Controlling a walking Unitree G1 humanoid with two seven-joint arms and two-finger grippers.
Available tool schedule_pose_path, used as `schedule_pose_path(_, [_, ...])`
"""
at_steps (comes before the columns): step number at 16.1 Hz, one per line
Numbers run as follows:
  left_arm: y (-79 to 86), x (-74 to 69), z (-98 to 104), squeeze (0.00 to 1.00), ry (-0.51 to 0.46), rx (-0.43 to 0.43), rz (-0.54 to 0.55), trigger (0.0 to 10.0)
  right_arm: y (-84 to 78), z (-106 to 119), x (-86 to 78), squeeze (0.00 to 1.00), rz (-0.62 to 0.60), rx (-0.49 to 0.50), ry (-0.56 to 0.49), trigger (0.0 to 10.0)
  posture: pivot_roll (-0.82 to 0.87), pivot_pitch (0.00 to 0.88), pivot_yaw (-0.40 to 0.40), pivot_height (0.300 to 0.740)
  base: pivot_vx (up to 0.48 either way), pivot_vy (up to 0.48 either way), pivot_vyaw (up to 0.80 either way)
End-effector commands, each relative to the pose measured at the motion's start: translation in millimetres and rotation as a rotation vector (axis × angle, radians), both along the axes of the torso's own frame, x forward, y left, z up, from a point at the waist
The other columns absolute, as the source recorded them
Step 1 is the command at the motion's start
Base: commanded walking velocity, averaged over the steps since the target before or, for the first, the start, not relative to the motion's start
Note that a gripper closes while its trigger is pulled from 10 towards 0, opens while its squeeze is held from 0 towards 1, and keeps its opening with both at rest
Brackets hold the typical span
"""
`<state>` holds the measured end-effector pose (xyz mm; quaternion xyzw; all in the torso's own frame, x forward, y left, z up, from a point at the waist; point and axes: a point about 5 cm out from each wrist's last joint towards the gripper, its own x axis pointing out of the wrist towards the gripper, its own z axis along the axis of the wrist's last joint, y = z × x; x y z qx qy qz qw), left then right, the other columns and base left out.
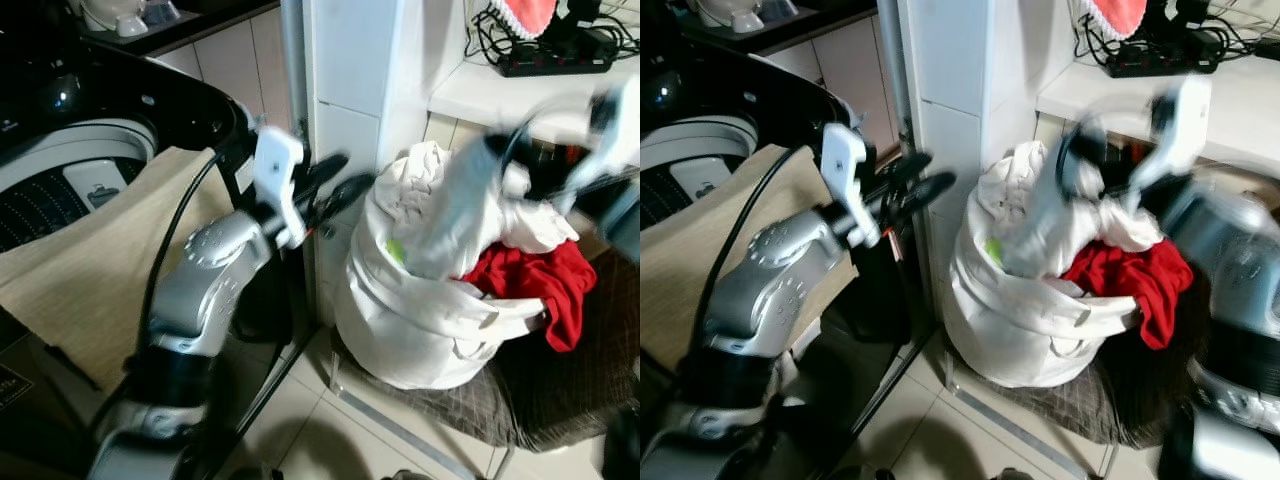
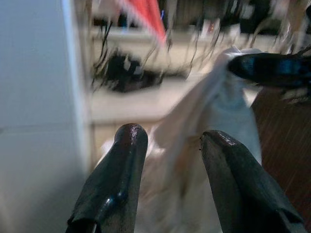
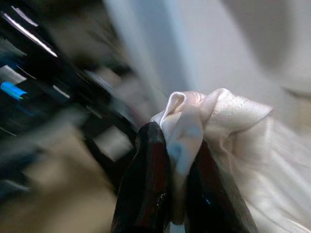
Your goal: Clothes washing
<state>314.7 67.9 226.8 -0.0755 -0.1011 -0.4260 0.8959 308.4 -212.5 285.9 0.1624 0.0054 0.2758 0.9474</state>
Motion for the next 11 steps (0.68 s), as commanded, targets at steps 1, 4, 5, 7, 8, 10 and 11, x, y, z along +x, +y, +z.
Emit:
schedule_pose_path(1, [-1.2,1.8,11.1,1.0,-0.024,-0.062,-0.004,10.0,8.3,23.3,-7.9,0.0,0.072,0.054,-0.096,0.0,-0.18,0.0,0.024,0.74,0.0,0.0,0.0])
schedule_pose_path(4, [-26.4,0.7,23.6,1.0,-0.057,-0.107,-0.089,10.0,14.0,42.6,-7.6,0.0,0.137,0.207,-0.158,0.0,-0.18,0.0,0.019,0.74,0.0,0.0,0.0])
schedule_pose_path(5, [-28.1,1.7,23.7,1.0,-0.059,-0.106,-0.085,10.0,8.0,50.5,-5.7,0.0,0.112,0.253,-0.178,0.0,-0.19,0.0,0.023,0.74,0.0,0.0,0.0])
schedule_pose_path(7, [-26.2,5.1,23.2,1.0,-0.064,-0.1,-0.05,10.0,0.0,65.3,-4.7,0.0,0.079,0.282,-0.22,0.0,-0.19,0.0,0.027,0.74,0.0,0.0,0.0])
schedule_pose_path(8, [-23.9,6.8,22.4,1.0,-0.062,-0.099,-0.037,10.0,-5.8,77.7,-4.6,0.0,0.049,0.273,-0.255,0.0,-0.19,0.0,0.027,0.74,0.0,0.0,0.0])
schedule_pose_path(10, [-19.3,9.5,21.7,0.0,-0.068,-0.097,-0.02,10.0,-18.1,105.8,-5.8,0.0,0.021,0.311,-0.347,0.0,-0.19,0.0,0.026,0.74,0.0,0.0,0.0])
schedule_pose_path(11, [-18.6,9.9,22.3,0.0,-0.07,-0.1,-0.018,10.0,-20.3,110.0,-6.5,0.0,0.024,0.331,-0.359,0.0,-0.19,0.0,0.026,0.74,0.0,0.0,0.0])
